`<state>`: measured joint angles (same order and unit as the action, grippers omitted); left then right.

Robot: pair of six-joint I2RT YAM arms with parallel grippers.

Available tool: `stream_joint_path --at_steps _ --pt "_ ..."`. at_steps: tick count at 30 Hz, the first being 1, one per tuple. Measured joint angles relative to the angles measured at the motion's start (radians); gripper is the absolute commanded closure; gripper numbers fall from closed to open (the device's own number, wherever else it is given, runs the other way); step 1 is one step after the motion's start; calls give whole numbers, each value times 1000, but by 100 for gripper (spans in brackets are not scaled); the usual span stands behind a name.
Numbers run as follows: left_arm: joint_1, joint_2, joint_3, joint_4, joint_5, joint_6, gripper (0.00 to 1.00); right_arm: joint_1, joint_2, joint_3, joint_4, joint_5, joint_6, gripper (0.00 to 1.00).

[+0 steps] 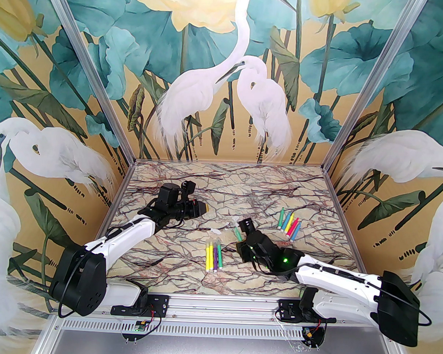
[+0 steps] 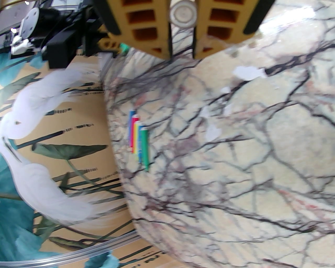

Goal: Open the pen caps

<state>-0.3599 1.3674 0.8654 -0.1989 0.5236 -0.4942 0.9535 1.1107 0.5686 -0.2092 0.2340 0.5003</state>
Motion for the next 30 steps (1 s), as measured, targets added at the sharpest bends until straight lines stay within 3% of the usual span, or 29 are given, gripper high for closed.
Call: stream_joint_path --at_steps 13,30 --pt "-51 74 120 -269 -219 136 100 -172 -47 3 -108 108 83 93" --pt "-94 251 245 -433 -419 212 100 -452 -130 -24 -198 114 137 93"
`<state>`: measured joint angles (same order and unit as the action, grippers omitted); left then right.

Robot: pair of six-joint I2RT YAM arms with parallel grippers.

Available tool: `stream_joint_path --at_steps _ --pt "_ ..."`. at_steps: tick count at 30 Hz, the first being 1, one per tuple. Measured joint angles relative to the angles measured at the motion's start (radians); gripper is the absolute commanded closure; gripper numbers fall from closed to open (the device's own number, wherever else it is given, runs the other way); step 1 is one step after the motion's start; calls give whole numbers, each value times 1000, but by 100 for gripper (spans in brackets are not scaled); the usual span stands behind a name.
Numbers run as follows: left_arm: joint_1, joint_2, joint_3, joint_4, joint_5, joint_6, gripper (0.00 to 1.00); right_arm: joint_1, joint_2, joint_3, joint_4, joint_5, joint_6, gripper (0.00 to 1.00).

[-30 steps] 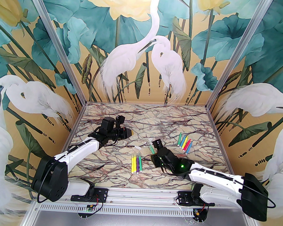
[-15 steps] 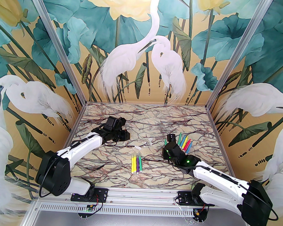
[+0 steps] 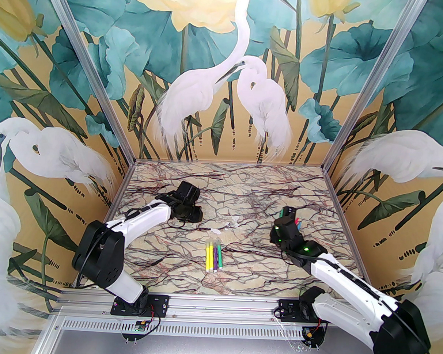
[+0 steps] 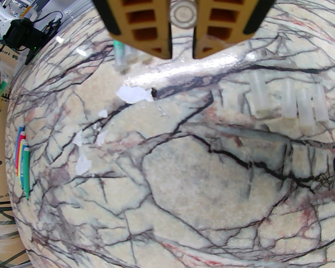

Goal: Open the pen caps

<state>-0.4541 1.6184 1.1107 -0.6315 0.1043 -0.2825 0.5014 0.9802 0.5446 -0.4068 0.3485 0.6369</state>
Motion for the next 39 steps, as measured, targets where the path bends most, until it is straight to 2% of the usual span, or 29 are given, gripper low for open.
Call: stream_joint_path --at_steps 17,30,39 --pt "-13 129 69 -67 -103 7 100 -233 -1 -95 6 -76 26 91" --pt "-19 192 83 -100 -171 7 100 -327 8 -102 31 -107 39 90" --pt "-24 228 102 -116 -210 7 99 -366 78 -118 77 -102 88 88"
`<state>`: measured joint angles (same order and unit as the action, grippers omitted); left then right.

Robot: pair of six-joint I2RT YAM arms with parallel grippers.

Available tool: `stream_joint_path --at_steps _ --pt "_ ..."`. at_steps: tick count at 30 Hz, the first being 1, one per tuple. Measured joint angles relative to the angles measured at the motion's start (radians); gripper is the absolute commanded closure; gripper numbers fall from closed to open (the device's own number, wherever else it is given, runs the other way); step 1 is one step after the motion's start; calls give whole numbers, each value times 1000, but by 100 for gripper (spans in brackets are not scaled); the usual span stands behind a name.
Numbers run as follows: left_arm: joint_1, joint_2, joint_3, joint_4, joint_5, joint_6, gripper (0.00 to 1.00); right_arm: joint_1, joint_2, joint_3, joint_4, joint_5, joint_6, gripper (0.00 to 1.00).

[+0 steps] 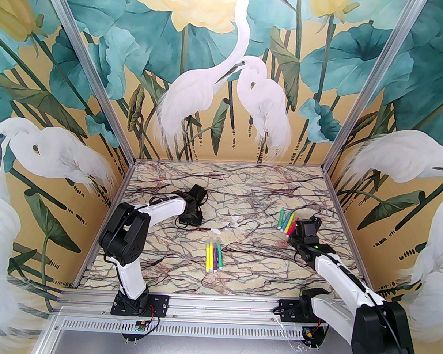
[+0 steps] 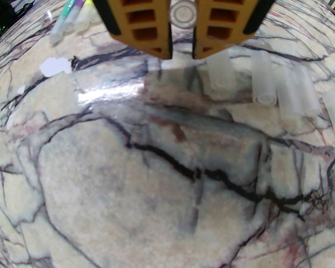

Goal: Open the pen caps

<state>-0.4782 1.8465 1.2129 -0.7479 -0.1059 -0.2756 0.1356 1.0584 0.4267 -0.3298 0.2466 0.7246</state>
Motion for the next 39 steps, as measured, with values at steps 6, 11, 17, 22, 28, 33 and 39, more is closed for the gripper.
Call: stream_joint_path --at_steps 6,11,17,22,28,33,39 --pt "0 3 1 -5 -15 0 97 -5 48 0 6 25 10 88" --pt "0 34 14 -5 -24 0 93 -10 72 0 10 39 12 87" --pt "0 52 23 -8 -28 3 88 -33 109 0 13 37 13 87" --pt "0 53 23 -8 -31 8 79 -44 119 1 13 35 13 86" --pt "-1 53 23 -8 -31 8 74 -65 127 7 15 19 13 86" --pt "-1 53 23 -7 -29 8 73 -75 149 18 21 10 13 85" --pt "-1 28 22 -3 -4 10 73 -80 174 34 21 -5 13 84"
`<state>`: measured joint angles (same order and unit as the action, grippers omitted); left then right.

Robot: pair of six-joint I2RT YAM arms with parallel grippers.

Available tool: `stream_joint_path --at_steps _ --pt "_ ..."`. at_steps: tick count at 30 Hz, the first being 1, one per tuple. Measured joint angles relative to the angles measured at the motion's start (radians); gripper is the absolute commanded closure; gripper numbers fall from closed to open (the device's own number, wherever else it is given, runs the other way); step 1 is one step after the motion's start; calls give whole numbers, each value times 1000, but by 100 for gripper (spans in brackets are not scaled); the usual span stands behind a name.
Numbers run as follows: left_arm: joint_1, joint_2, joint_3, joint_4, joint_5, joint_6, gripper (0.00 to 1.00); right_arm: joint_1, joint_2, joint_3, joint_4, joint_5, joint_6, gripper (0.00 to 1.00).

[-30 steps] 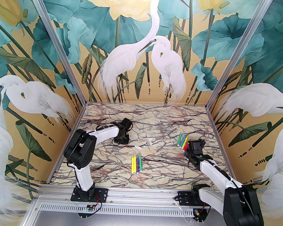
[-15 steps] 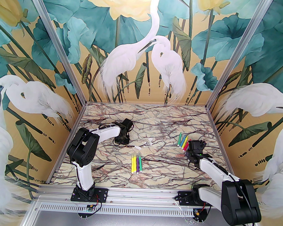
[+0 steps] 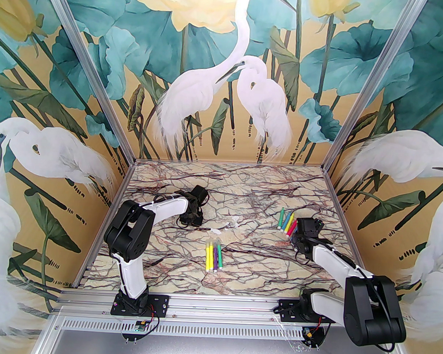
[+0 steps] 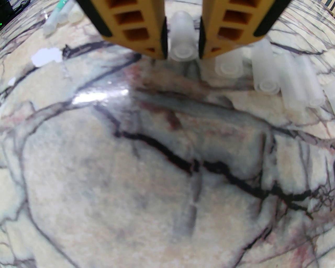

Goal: Open the pen caps

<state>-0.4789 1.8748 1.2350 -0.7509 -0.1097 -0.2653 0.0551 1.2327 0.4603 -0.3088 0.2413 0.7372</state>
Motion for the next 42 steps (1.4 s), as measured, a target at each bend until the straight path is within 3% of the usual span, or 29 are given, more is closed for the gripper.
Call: stream_joint_path --at_steps 7,11,22,36,42 --pt "0 -101 -25 35 34 7 70 -10 40 24 3 -11 -1 82" --pt "0 -155 -51 65 38 19 68 -18 66 43 3 -24 -6 76" --pt "0 -223 -103 98 37 24 66 -31 96 64 2 -41 -8 76" --pt "0 -272 -159 114 37 23 65 -31 89 65 -4 -44 -8 70" --pt "0 -298 -162 117 37 23 60 -31 18 66 -43 -44 -27 67"
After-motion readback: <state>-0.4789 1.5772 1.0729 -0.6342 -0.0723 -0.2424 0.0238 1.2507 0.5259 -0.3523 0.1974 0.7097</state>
